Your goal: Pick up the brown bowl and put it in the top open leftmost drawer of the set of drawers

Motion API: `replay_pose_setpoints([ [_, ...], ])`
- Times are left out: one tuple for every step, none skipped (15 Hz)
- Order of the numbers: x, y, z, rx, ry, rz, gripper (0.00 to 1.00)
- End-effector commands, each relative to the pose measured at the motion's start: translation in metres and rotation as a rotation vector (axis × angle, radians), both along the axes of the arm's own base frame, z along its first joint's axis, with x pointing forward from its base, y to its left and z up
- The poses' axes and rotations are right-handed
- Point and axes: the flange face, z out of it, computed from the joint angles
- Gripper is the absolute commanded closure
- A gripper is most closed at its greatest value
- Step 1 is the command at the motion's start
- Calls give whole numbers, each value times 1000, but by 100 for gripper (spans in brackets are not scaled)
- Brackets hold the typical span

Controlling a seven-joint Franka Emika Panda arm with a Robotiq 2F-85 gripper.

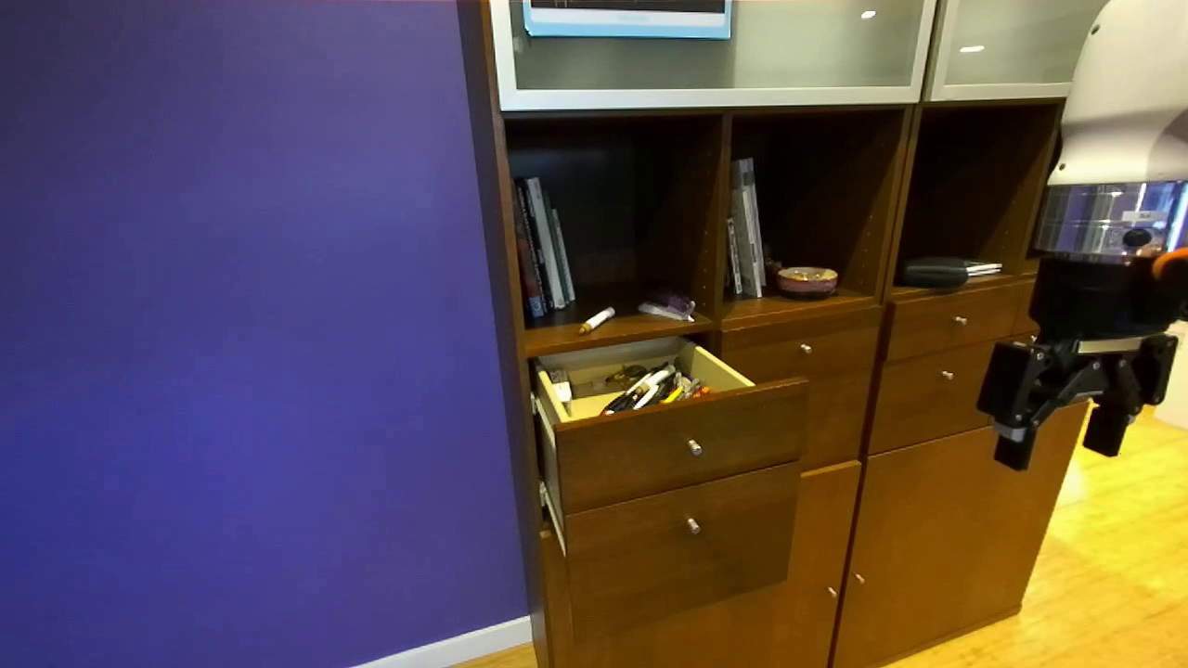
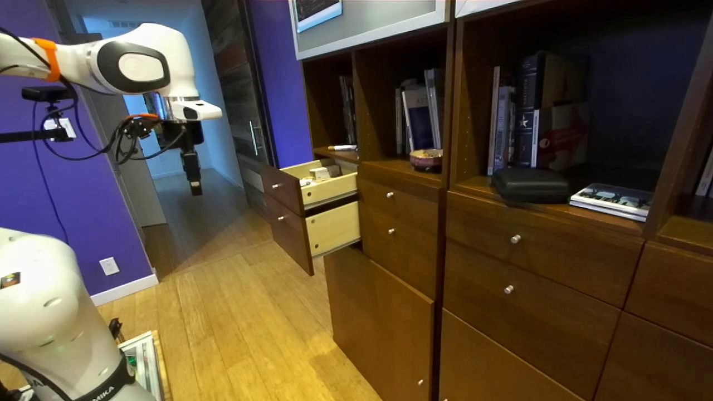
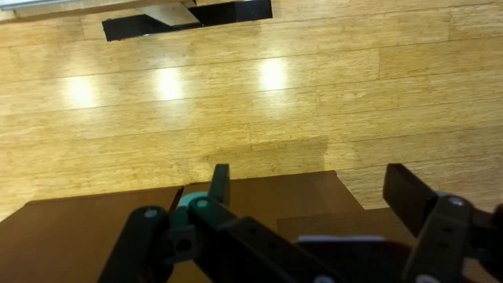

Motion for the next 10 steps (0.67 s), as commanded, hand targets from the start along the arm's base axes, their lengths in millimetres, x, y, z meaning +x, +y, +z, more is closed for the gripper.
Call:
replay_pose_setpoints([
  [29, -20, 23, -96, -43, 158, 0],
  [42, -31, 30, -126, -50, 213, 0],
  [53, -40, 36, -126, -62, 273, 0],
  [66, -49, 42, -141, -74, 325, 0],
  [80, -58, 48, -137, -82, 380, 0],
  [94, -64, 52, -130, -89, 433, 0],
  [110, -69, 53, -139, -93, 486, 0],
  [125, -74, 54, -153, -105, 537, 0],
  [142, -78, 54, -186, -114, 570, 0],
  [159, -83, 54, -216, -127, 605, 0],
])
